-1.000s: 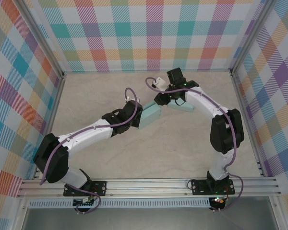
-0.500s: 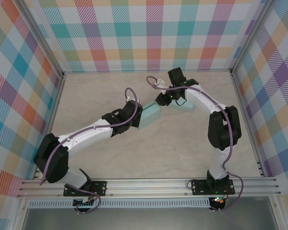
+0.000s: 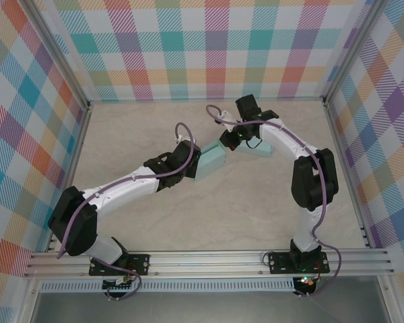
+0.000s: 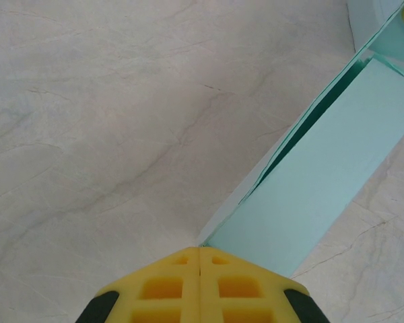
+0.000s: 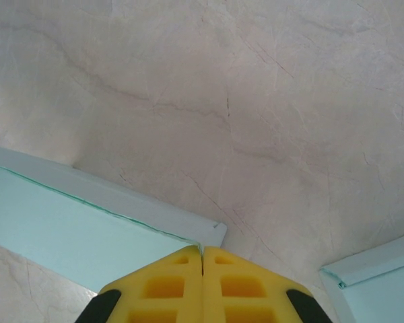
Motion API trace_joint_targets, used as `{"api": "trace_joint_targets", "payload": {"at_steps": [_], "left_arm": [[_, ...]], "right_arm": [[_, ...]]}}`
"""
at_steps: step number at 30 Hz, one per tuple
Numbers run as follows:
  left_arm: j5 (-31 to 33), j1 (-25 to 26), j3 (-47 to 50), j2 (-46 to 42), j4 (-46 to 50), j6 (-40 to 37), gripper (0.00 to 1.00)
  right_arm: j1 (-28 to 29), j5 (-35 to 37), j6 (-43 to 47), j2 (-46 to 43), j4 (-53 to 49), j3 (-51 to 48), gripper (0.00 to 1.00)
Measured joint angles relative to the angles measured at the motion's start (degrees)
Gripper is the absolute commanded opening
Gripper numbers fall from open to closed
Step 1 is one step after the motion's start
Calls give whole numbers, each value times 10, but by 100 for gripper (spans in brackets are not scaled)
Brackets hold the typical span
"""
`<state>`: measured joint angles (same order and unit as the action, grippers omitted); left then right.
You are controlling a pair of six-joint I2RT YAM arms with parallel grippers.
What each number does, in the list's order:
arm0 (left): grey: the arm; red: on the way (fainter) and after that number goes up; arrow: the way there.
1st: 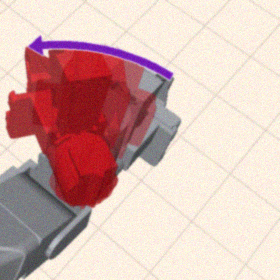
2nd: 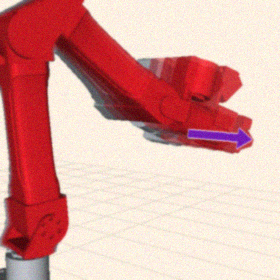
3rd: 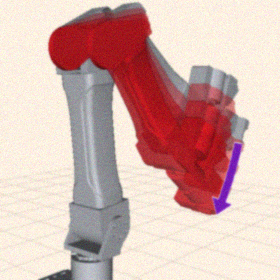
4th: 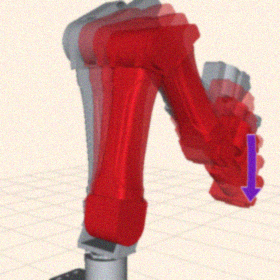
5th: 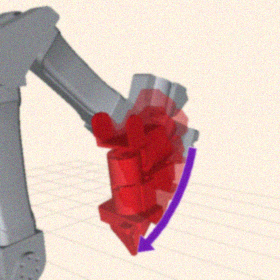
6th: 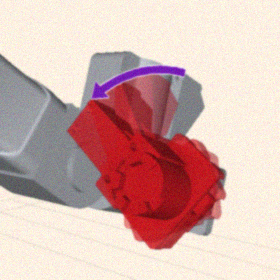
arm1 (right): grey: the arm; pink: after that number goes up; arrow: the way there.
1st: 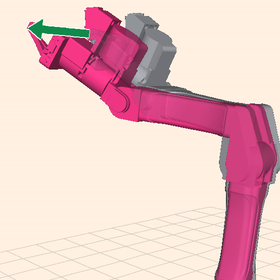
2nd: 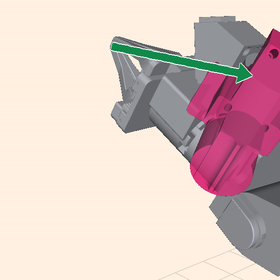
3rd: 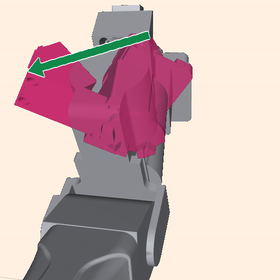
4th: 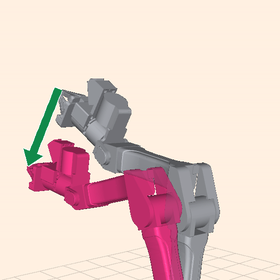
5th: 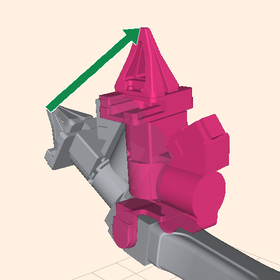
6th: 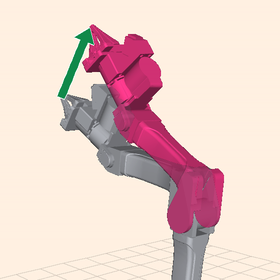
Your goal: Fold the paper box
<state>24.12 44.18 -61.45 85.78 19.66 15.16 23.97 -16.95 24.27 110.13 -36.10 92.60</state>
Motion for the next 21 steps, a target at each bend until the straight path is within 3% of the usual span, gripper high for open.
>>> {"api": "trace_joint_targets", "payload": {"at_steps": [21], "left_arm": [[25, 0, -22, 20, 4, 113, 0]], "right_arm": [[64, 175, -240, -47, -19, -33, 0]]}}
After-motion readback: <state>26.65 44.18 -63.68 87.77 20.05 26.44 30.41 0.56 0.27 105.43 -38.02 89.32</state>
